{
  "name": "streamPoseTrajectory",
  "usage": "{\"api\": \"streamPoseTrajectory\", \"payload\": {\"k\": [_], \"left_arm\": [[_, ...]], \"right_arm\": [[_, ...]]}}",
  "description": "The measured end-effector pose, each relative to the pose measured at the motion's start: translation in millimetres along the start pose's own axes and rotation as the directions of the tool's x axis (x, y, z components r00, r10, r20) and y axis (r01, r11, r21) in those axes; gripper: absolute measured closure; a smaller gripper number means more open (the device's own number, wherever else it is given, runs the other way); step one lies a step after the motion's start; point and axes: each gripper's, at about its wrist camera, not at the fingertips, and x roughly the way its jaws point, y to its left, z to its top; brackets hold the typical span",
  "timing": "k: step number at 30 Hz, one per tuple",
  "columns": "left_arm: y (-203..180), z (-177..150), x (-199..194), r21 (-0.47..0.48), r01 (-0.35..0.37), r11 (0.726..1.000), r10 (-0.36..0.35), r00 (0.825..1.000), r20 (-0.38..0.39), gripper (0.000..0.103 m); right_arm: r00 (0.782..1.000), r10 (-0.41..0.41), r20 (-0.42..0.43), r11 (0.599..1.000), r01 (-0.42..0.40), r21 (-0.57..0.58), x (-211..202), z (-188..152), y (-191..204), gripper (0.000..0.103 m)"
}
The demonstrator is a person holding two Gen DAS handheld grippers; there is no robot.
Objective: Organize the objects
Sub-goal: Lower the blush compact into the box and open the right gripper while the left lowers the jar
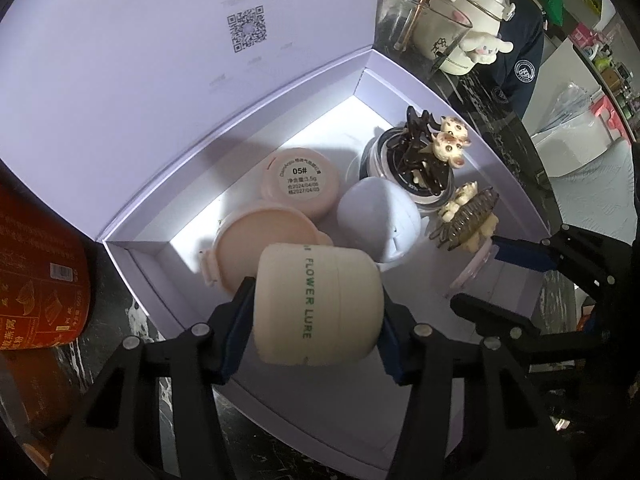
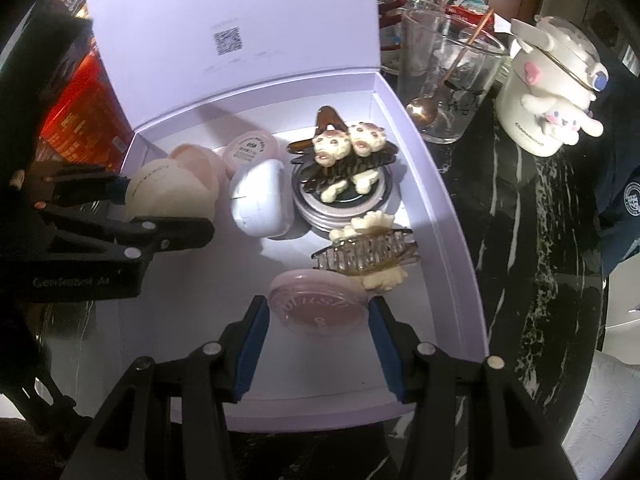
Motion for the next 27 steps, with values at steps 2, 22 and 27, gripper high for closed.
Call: {"api": "streamPoseTrajectory", "payload": {"k": [2, 22, 27], "left_arm": [[-1, -1, 1, -0.015, 0.004, 1.000, -0.004, 1.000, -0.002, 0.051], [-4, -15, -8, -0.058, 0.038, 0.998, -0.038, 0.999, -0.008, 0.056], [-9, -11, -19, -0.051, 0.025, 0.998, -0.024, 1.000, 0.016, 0.056]], "right_arm": [[1.000, -0.001, 0.006, 1.000, 0.001, 0.011, 0, 1, -3, 0.051], [0.999, -0.039, 0.011, 0.998, 0.038, 0.057, 0, -2, -5, 0.051], [0.999, -0.042, 0.022, 0.996, 0.041, 0.083, -13, -4, -6, 0.051]]}}
